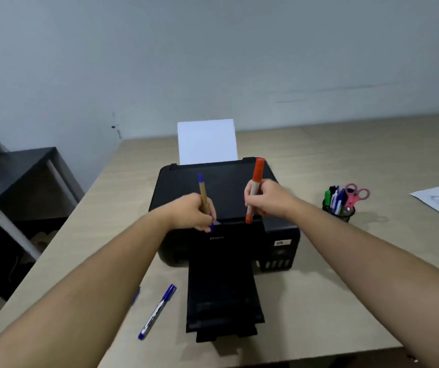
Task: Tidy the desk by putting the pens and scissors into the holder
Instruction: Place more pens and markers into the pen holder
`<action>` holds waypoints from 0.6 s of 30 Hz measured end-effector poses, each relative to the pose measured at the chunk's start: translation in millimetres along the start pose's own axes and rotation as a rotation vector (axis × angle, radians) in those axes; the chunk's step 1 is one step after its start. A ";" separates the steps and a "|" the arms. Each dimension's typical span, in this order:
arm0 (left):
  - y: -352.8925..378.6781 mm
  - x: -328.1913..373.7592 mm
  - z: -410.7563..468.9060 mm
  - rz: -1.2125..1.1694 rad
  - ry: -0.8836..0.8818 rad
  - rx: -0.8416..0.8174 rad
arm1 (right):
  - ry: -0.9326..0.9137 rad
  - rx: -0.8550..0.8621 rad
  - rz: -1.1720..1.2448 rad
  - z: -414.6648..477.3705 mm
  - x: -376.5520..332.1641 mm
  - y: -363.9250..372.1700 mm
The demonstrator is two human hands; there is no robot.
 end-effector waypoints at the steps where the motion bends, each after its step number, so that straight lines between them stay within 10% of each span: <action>1: -1.3 18.0 14.3 -0.026 0.034 0.022 | -0.001 0.082 0.025 0.5 3.0 -23.0; 8: 61.7 118.0 125.2 -0.263 0.125 0.208 | 0.214 0.574 0.335 -5.0 97.3 -157.8; 18: 170.6 159.7 240.8 -0.205 0.060 0.199 | 0.334 0.645 0.095 2.9 198.3 -224.9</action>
Point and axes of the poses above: each hand's wrist, its own z-axis towards the middle knuckle, its own y-axis out of the palm, x = y × z, the point moved 4 cm from there along z, towards the middle knuckle, and after that the axes turned 7 degrees about y, right-handed, at the moved point
